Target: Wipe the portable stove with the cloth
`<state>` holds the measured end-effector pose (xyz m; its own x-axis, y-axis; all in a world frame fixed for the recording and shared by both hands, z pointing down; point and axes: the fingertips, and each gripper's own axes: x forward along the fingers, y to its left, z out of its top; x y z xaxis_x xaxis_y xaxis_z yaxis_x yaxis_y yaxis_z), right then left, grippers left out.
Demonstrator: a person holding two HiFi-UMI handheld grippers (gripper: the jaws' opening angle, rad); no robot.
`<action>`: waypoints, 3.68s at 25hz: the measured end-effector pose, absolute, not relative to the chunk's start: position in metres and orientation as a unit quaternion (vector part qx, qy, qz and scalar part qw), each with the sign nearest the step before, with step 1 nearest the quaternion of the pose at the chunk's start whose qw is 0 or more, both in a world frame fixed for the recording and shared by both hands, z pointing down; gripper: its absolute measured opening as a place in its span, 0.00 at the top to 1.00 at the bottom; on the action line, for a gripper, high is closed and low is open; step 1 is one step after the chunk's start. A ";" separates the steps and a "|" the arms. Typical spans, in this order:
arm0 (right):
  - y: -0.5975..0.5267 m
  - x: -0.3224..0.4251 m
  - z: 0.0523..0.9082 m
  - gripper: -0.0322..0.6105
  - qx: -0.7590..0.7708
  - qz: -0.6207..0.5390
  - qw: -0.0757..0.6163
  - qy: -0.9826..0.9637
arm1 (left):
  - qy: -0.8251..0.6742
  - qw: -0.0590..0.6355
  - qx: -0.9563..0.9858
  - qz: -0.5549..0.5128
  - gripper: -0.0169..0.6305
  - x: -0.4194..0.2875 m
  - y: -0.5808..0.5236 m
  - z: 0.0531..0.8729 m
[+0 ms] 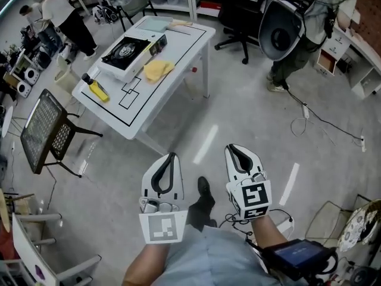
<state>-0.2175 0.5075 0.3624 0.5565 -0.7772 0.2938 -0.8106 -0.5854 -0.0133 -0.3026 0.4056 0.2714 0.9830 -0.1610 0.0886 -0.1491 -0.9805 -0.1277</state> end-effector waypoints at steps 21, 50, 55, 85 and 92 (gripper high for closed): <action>0.290 -0.051 0.292 0.87 0.829 0.051 0.068 -0.552 | 0.166 0.079 -0.983 -0.003 0.95 -0.147 0.216 0.221; 0.095 0.150 0.297 0.86 0.612 0.053 0.049 -0.788 | 0.408 0.093 -0.907 -0.055 0.95 0.052 0.089 0.221; 0.069 0.138 0.307 0.86 0.581 0.038 0.062 -0.811 | 0.446 0.083 -0.889 -0.067 0.95 0.036 0.071 0.232; -0.006 0.044 0.540 0.73 0.312 0.237 0.316 -0.864 | 0.506 -0.088 -0.846 -0.143 0.95 -0.029 -0.076 0.396; -0.031 0.008 0.468 0.75 0.284 0.233 0.237 -0.899 | 0.522 -0.055 -0.846 -0.099 0.95 -0.041 -0.102 0.339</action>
<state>0.0077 -0.0306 0.4683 -0.7263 -0.4002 0.5589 -0.6215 0.7297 -0.2851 -0.0414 -0.1024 0.3386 0.4359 -0.8716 0.2242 -0.8933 -0.4493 -0.0100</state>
